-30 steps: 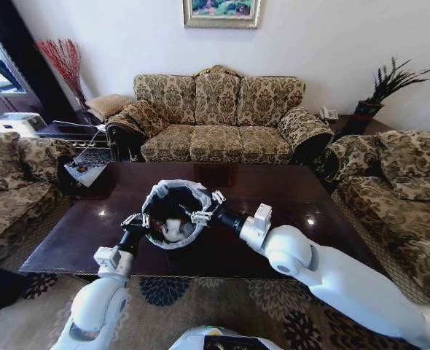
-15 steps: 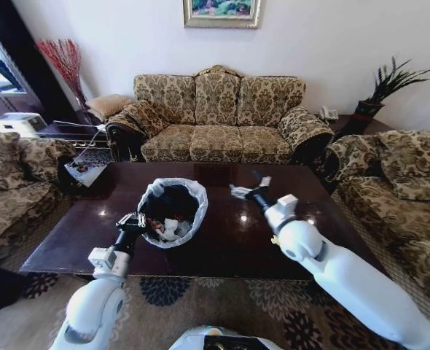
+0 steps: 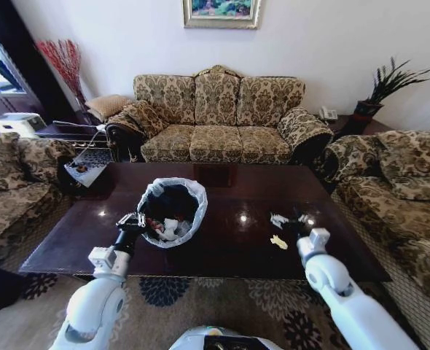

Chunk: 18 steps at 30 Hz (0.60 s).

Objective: Move to the front of the table and place the trash on the table into the trash bin.

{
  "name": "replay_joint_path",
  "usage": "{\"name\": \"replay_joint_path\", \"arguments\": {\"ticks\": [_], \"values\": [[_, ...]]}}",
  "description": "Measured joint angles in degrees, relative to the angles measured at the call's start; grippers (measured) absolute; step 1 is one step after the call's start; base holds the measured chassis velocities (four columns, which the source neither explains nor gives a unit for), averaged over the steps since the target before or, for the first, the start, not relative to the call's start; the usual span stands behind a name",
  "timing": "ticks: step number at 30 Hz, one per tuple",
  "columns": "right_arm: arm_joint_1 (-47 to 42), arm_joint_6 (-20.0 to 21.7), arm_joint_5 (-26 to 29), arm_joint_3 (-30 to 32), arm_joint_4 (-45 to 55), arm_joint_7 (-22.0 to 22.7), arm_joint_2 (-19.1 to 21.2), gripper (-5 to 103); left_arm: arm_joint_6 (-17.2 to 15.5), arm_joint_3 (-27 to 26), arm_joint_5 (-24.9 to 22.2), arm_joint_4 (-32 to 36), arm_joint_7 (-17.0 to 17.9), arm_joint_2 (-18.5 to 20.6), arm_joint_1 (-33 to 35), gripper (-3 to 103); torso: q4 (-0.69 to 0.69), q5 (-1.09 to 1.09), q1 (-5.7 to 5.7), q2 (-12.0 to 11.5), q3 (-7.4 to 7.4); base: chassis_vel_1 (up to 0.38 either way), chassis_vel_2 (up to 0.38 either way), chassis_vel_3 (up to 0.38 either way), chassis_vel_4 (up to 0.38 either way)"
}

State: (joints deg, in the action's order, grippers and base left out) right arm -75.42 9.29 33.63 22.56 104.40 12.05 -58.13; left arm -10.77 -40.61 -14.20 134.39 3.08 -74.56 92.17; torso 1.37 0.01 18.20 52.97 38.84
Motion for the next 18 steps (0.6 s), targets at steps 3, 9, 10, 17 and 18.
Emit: {"name": "replay_joint_path", "arguments": {"ticks": [3,9,10,17,18], "values": [[0.6,-1.1,-1.8,-1.1,-4.4,0.1,-1.5,100,0.1,0.0,0.0,0.0,0.0,0.0,0.1,3,0.0,0.0,0.0,0.0,0.0,0.0,0.0,0.0,0.0],[1.0,-3.2,-3.9,-2.0,-10.8,0.7,-3.2,100,0.1,-0.3,0.4,0.0,0.0,0.1,0.3,3,-0.02,0.0,0.0,0.0,0.0,0.0,0.0,0.0,0.0],[1.0,-3.2,-3.9,-2.0,-10.8,0.7,-3.2,100,0.1,-0.3,0.4,0.0,0.0,0.1,0.3,3,-0.02,0.0,0.0,0.0,0.0,0.0,0.0,0.0,0.0],[-0.1,-4.5,-5.5,-2.5,-10.8,-0.4,-3.3,95,-0.2,0.6,0.8,-1.1,0.1,0.2,-0.4,3,-0.01,-0.02,0.0,0.0,0.0,0.0,0.0,0.0,0.0],[-0.1,-4.5,-5.5,-2.5,-10.8,-0.4,-3.3,95,-0.2,0.6,0.8,-1.1,0.1,0.2,-0.4,3,-0.01,-0.02,0.0,0.0,0.0,0.0,0.0,0.0,0.0]]}}
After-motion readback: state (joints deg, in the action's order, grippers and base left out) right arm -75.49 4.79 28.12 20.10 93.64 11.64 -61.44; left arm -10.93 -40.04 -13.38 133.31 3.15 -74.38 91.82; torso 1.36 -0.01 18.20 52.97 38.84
